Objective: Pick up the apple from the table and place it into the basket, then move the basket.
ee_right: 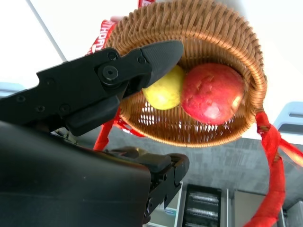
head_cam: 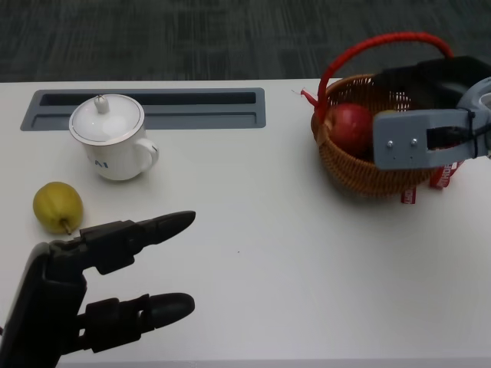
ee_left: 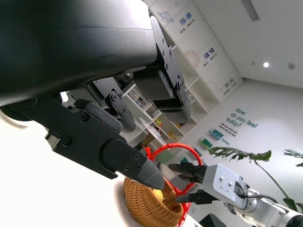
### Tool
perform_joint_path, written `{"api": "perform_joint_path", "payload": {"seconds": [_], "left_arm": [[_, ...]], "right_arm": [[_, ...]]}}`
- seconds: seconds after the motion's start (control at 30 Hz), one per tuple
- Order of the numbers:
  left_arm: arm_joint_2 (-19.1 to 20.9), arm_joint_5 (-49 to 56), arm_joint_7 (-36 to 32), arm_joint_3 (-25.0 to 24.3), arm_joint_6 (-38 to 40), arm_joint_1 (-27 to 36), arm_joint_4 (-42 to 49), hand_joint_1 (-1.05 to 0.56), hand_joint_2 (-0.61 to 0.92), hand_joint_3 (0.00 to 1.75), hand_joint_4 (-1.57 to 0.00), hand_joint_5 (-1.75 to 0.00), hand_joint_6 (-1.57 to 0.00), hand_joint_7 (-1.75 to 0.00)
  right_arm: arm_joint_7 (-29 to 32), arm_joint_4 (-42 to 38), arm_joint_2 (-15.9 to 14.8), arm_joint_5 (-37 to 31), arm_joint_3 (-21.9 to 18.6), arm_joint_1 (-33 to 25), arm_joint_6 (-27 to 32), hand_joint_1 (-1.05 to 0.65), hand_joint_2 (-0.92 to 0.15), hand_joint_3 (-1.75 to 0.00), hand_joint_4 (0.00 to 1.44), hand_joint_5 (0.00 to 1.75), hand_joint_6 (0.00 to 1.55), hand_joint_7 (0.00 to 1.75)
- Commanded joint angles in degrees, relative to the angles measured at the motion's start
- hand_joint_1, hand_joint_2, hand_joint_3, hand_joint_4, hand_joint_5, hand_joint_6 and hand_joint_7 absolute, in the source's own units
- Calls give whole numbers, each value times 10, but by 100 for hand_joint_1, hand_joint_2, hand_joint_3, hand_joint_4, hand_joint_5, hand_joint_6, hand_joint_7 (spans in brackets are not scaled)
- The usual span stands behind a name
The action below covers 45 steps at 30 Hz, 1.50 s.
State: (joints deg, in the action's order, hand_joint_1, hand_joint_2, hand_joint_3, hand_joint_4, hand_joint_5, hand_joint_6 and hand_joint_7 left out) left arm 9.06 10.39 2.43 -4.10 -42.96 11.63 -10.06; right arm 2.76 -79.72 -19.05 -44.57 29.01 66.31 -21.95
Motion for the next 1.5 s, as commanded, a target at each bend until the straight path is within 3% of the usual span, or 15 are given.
{"api": "perform_joint_path", "payload": {"seconds": [0.03,0.3,0.57,0.7,0.83,1.0,1.27,1.5], "left_arm": [[20,-18,8,-5,-8,-12,7,-35,74,0,-96,-1,-87,0],[49,-60,32,-9,-5,-30,22,-33,73,0,-94,0,-87,0],[58,-73,45,-11,-14,-36,33,-33,73,0,-94,0,-87,0],[59,-81,50,-13,-15,-39,35,-34,74,0,-94,0,-87,0],[61,-95,58,-12,-11,-40,35,-34,74,0,-94,0,-87,0],[67,-105,67,-17,-21,-44,45,-35,74,0,-95,0,-88,0],[70,-115,75,-26,-28,-35,47,-32,72,0,-96,-1,-88,0],[62,-114,72,-31,-41,-25,43,-35,74,1,-98,-1,-88,0]], "right_arm": [[-5,13,-23,32,-23,-18,-51,-91,-80,0,42,3,41,3],[19,49,-37,116,-84,-106,-246,-66,-73,0,55,3,49,2],[-53,94,-34,195,-124,-184,-380,-64,-80,-2,54,1,50,1],[-118,119,-22,261,-145,-223,-435,-62,-79,0,58,2,53,1],[-180,144,5,336,-163,-263,-478,-54,-79,0,65,3,60,3],[-231,156,65,405,-175,-312,-500,-39,-78,0,66,1,61,1],[-234,153,149,421,-190,-349,-526,-39,-81,-1,66,1,61,1],[-238,152,169,417,-194,-360,-536,-42,-82,0,70,1,65,1]]}}
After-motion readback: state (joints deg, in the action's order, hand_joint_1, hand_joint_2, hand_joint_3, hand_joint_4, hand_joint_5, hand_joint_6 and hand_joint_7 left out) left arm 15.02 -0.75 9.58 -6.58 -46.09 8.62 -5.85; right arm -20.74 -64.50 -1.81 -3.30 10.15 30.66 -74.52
